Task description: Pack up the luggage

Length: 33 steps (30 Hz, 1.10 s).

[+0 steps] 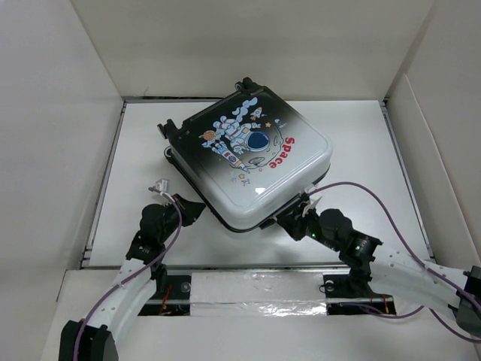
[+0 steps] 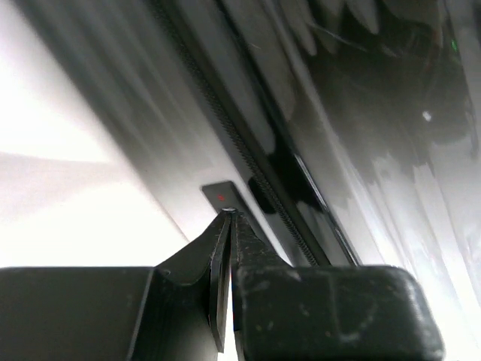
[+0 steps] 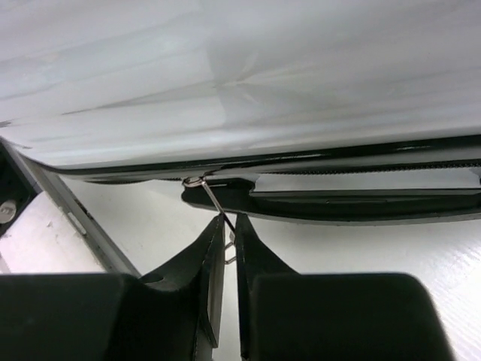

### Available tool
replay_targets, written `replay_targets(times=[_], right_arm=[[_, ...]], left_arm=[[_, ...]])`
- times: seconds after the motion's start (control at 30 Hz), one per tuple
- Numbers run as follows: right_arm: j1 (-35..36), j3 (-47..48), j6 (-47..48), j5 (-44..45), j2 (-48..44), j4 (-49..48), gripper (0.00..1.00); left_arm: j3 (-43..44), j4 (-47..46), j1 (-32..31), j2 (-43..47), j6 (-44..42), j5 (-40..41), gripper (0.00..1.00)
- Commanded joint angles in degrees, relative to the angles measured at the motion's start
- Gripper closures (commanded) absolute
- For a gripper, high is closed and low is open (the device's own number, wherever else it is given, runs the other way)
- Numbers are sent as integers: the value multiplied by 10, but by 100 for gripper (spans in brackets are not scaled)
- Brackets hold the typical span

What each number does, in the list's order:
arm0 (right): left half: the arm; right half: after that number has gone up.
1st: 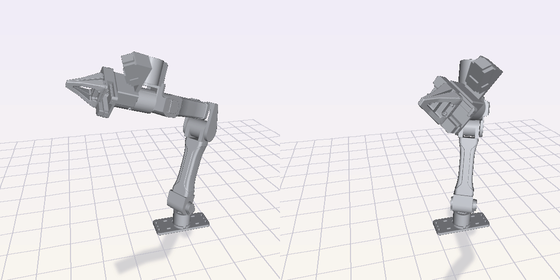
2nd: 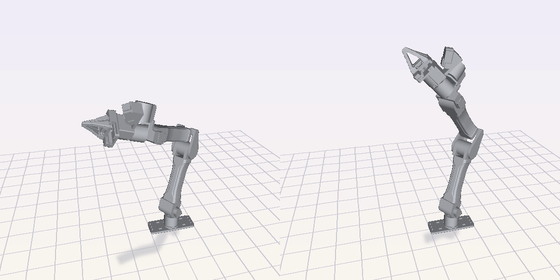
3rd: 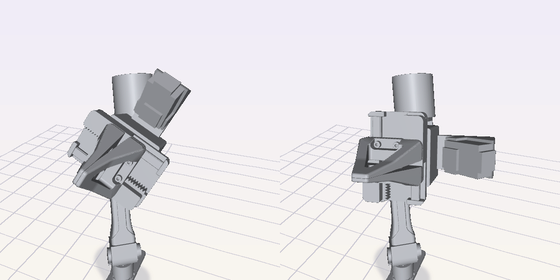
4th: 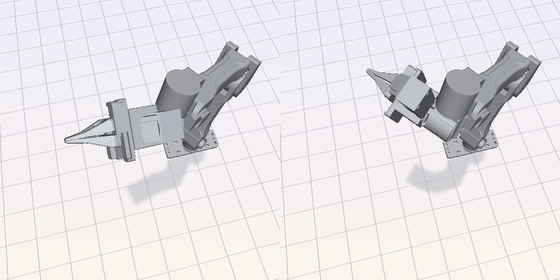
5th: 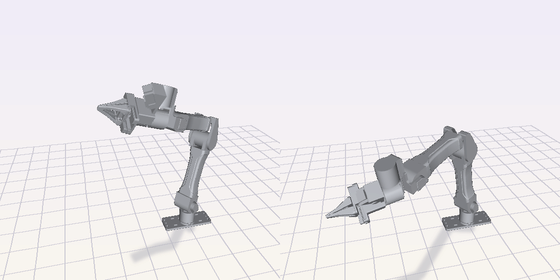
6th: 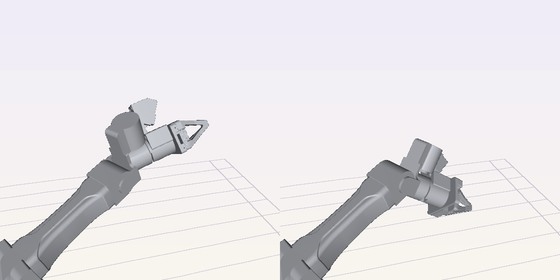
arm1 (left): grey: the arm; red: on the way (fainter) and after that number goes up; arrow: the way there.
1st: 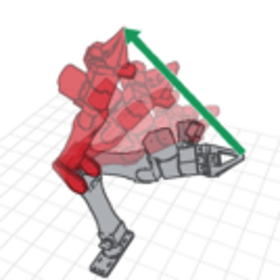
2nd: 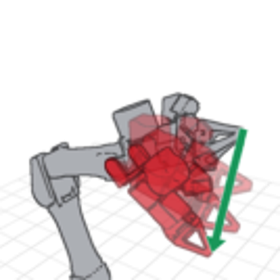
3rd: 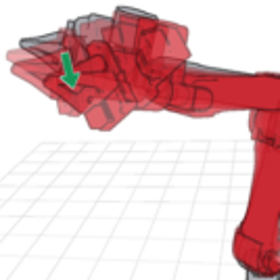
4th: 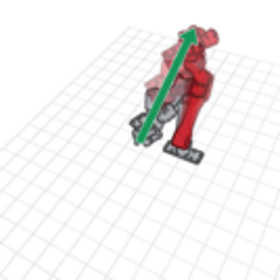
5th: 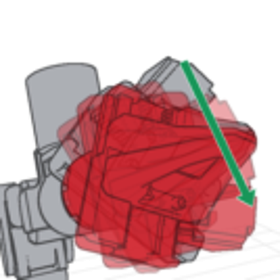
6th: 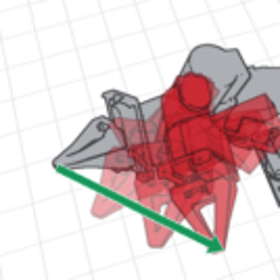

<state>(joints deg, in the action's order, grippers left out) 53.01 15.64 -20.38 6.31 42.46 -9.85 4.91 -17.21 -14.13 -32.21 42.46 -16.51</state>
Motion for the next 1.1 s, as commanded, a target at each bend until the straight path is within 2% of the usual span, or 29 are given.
replay_targets(times=[0.0,0.13,0.17,0.33,0.37,0.4,0.47,0.53,0.73,0.83,0.97,1.07], right_arm=[[-5,14,-4,29,-18,9,100],[-5,27,-9,-9,-24,34,100],[-5,30,-10,-14,-24,40,100],[-5,34,-12,-16,1,27,99],[-5,34,-10,-11,8,17,82],[-5,37,-8,-4,15,15,72],[-5,52,-5,5,33,16,53],[-5,59,0,18,40,16,41],[-48,49,18,-13,76,-37,41],[-60,45,24,-22,94,-62,47],[-70,45,31,-24,116,-90,60],[-70,45,32,-59,133,-128,60]], left_arm=[[29,-55,-23,-10,-49,-28,100],[37,-51,-135,-8,-69,66,100],[34,-48,-190,-3,-66,109,100],[7,-31,-316,35,-32,243,100],[12,-27,-329,28,-33,253,100],[19,-26,-346,19,-33,260,100],[40,-22,-358,-11,-32,269,100],[48,-13,-364,-29,-25,266,100],[22,-29,-375,-9,-18,256,100],[34,-41,-375,-36,-33,249,100],[36,-70,-375,-66,-37,229,100],[36,-75,-375,-64,-37,228,100]])
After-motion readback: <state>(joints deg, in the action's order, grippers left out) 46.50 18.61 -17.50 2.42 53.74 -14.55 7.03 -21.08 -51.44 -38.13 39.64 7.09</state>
